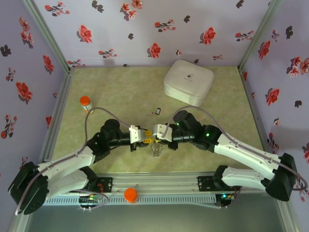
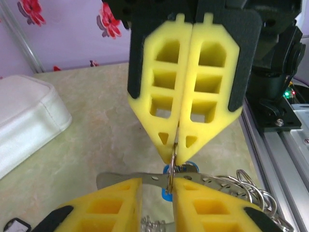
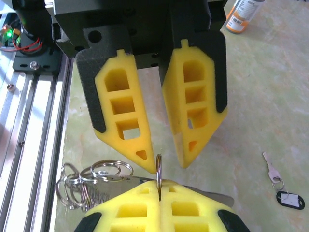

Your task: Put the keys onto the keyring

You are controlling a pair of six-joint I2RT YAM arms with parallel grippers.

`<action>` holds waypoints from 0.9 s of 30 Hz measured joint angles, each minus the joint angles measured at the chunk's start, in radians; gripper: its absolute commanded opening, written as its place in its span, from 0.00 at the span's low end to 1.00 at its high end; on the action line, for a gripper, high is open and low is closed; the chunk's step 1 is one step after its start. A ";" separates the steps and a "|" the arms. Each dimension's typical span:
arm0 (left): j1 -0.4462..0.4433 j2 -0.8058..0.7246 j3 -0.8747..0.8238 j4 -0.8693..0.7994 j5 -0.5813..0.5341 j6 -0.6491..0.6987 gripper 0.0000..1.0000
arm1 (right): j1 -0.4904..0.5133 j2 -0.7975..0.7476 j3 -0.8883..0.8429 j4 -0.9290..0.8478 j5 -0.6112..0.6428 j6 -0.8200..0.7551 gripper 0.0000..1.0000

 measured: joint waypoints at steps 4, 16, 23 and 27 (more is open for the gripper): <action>-0.002 0.008 0.009 -0.035 0.002 0.018 0.04 | 0.002 0.034 0.039 -0.050 0.008 -0.032 0.00; -0.002 0.010 0.009 -0.005 0.013 -0.012 0.07 | 0.002 0.016 0.038 -0.045 0.006 -0.015 0.00; -0.002 0.011 0.009 -0.003 0.013 -0.039 0.00 | 0.001 0.016 0.038 -0.043 0.001 -0.008 0.00; -0.002 0.016 0.008 0.019 0.016 -0.058 0.00 | -0.010 -0.006 -0.005 0.018 -0.018 0.037 0.38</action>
